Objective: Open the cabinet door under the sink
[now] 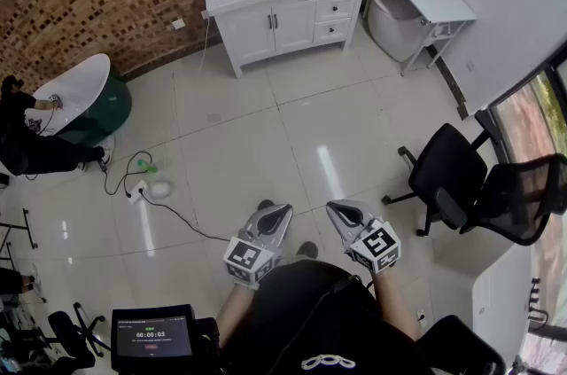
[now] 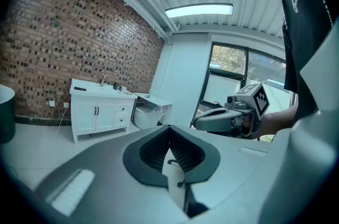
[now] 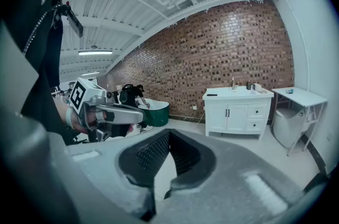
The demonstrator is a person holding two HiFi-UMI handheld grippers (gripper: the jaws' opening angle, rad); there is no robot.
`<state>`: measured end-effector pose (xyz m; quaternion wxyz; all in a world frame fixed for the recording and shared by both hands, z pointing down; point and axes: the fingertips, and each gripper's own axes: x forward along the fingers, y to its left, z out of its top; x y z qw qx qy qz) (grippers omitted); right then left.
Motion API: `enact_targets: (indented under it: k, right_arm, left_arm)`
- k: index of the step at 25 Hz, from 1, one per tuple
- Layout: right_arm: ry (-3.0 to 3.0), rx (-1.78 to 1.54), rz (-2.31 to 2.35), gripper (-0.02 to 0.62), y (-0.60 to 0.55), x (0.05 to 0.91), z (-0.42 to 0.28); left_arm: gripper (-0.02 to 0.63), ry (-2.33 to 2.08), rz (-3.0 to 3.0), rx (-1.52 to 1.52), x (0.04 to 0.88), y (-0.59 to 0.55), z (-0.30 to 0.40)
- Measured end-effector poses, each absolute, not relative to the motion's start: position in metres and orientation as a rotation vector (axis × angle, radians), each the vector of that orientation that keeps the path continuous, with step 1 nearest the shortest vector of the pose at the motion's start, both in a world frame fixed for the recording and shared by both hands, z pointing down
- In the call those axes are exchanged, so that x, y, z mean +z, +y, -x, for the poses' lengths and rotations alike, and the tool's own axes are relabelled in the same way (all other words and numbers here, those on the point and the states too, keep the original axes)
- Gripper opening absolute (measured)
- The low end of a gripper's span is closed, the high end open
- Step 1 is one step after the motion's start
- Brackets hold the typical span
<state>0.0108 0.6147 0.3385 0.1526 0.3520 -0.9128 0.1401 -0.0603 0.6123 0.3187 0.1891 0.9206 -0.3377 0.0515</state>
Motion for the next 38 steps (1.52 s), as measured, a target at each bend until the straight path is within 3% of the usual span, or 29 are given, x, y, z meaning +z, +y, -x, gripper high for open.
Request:
enact_targets:
  k: [38]
  right_arm:
    - [-2.554, 0.485, -0.764, -0.012, 0.373, 0.349, 0.11]
  left_arm:
    - [0.014, -1.047, -2.491, 0.229, 0.34, 0.347, 0.173]
